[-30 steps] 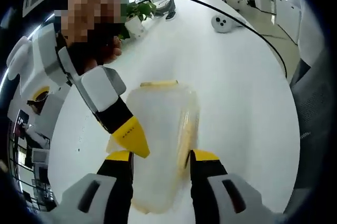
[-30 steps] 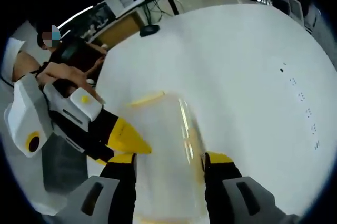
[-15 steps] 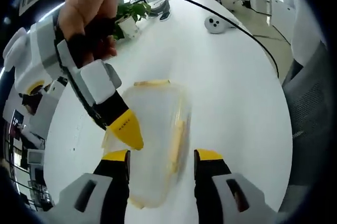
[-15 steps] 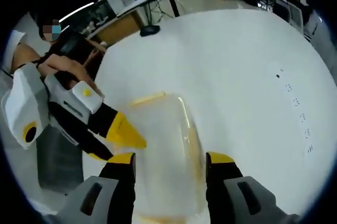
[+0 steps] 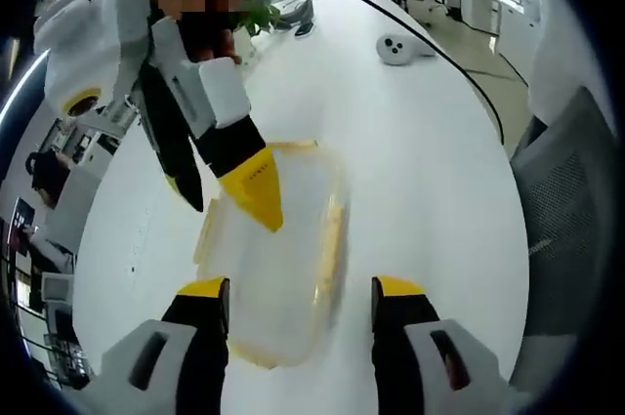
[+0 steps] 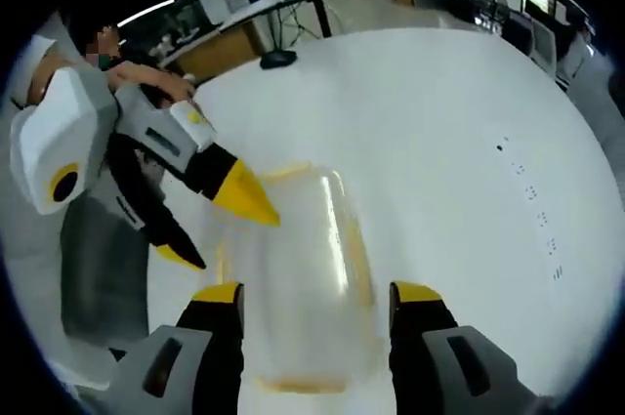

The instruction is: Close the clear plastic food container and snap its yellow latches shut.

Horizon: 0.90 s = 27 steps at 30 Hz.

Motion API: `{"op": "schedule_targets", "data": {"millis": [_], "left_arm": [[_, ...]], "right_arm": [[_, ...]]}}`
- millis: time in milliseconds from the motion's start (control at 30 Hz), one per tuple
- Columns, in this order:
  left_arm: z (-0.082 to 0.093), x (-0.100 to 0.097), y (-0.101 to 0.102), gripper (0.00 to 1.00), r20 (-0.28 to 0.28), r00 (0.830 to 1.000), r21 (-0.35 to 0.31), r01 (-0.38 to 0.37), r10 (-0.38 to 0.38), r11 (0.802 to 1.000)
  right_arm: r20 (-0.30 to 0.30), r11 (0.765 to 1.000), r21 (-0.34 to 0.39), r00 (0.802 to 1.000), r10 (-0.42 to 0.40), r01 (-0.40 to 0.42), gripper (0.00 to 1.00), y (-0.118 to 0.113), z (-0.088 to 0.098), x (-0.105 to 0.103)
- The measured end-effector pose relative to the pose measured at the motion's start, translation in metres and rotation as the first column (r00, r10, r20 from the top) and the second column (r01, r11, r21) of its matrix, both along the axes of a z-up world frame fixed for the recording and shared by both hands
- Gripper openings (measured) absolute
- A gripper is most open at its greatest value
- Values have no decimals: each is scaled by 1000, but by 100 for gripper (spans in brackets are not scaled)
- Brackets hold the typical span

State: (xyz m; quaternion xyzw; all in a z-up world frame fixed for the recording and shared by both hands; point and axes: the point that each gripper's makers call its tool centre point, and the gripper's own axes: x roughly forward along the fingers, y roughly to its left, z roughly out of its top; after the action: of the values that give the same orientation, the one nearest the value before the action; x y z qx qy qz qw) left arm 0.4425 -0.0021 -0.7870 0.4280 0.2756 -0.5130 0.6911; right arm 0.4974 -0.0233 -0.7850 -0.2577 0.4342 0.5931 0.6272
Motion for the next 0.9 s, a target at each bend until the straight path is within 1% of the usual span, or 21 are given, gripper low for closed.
{"op": "schedule_targets", "data": {"millis": [133, 200, 367, 533, 667, 900], "left_arm": [[1, 5, 3, 65, -8, 1000, 0, -2, 2, 1000], [1, 6, 7, 66, -5, 1000, 7, 0, 0, 1000], [-2, 8, 16, 71, -19, 1000, 28, 14, -14, 1000], [-3, 11, 23, 72, -26, 1000, 43, 15, -14, 999], [-3, 14, 25, 75, -30, 999, 53, 20, -18, 998], [-2, 22, 24, 80, -24, 999, 69, 43, -41, 997]], "right_arm": [[12, 1000, -14, 1000, 10, -9, 67, -5, -1, -7], [21, 1000, -18, 1000, 18, -18, 68, -6, 0, -9], [41, 999, -28, 999, 19, -17, 71, -11, 2, -12], [69, 999, -39, 997, 37, -35, 74, -13, 4, -17], [70, 999, -28, 997, 24, -22, 76, -13, 5, -20], [92, 998, -48, 995, 31, -27, 80, -21, 0, -30]]}}
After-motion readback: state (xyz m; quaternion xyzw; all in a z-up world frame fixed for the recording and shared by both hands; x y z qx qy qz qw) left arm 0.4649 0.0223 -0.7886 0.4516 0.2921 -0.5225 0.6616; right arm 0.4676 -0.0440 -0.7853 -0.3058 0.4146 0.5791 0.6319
